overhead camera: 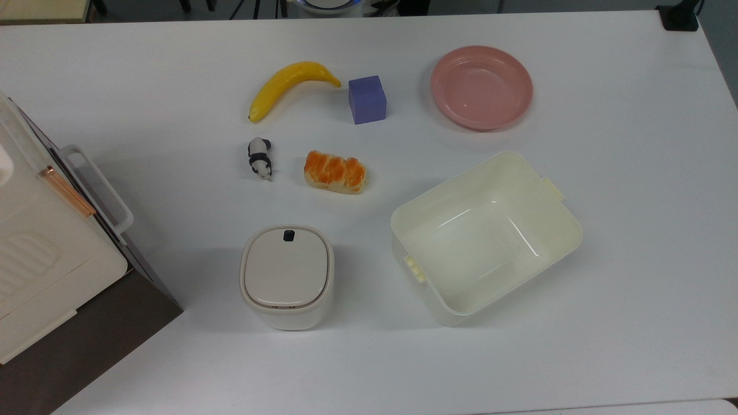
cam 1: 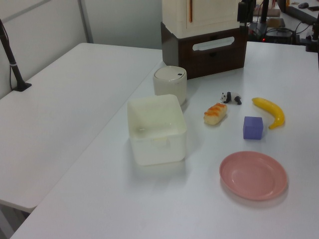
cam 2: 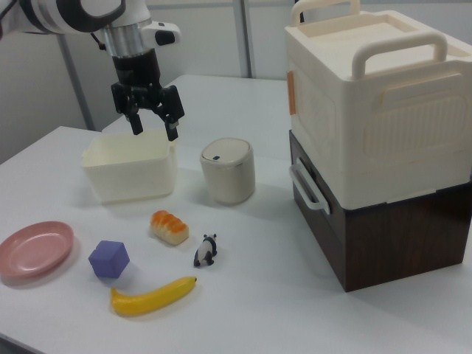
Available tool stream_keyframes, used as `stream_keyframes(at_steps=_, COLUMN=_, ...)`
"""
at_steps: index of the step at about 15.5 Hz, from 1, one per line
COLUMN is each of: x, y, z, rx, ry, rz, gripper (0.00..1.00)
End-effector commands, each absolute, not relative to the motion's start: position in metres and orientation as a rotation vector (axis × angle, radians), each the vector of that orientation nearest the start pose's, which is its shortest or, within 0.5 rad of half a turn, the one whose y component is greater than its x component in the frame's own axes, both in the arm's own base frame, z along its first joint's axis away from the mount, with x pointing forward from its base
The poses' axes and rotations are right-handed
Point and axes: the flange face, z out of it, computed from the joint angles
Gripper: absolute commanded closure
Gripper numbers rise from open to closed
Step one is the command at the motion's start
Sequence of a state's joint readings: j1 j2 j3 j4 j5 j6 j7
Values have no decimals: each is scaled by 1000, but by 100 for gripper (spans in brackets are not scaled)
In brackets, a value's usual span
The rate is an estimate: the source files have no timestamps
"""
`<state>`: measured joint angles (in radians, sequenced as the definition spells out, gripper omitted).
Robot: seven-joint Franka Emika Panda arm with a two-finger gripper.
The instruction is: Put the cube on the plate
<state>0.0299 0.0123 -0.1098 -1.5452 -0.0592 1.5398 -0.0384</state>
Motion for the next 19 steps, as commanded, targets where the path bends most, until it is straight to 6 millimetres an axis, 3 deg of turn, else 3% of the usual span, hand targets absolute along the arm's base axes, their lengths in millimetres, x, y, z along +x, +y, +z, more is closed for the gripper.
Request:
stream_keyframes(at_steps=1, x=550, y=-52, z=626, rx=-3169, ry=124, rz=17, gripper=0)
stream_keyframes(at_steps=19, x=552, y=-48, z=623, rx=-3171, ry=73, rz=17, gripper=0)
